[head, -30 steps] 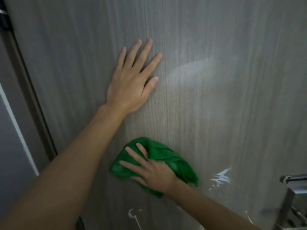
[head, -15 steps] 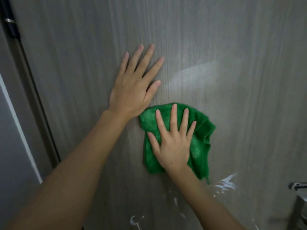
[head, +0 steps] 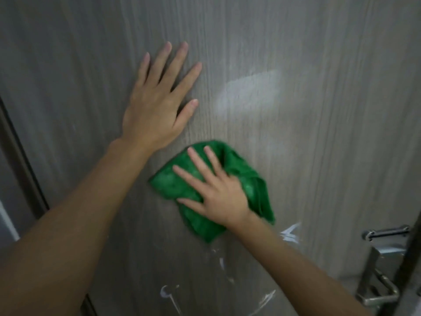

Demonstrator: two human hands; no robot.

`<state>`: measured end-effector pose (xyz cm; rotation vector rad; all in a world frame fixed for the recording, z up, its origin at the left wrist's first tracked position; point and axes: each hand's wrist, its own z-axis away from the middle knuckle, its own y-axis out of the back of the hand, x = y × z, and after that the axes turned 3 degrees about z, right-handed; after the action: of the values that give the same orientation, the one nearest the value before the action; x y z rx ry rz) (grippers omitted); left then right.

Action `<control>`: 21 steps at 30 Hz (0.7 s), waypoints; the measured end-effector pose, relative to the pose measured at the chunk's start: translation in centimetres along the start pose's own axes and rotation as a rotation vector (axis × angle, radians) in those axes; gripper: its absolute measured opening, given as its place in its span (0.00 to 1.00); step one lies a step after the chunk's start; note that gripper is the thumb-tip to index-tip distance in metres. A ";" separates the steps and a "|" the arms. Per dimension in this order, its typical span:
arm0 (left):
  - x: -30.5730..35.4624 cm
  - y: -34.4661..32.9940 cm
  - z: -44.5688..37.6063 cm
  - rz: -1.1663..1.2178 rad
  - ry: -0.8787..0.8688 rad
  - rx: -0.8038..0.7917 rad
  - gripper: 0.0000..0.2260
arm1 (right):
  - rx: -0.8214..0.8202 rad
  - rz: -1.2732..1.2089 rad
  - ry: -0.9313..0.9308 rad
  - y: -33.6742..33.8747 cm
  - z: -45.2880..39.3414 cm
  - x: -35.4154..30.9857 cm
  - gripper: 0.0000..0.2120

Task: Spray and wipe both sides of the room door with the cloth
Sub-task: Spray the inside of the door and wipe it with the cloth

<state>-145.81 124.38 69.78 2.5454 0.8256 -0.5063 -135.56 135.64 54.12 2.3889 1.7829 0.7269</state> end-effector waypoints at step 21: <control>-0.1 0.8 -0.1 0.200 0.018 -0.040 0.31 | -0.030 0.217 -0.095 0.9 -0.6 1.9 0.28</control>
<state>-145.42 123.82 70.13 2.5625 0.5729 -0.4001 -134.63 136.95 55.57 2.5764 1.4833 0.6418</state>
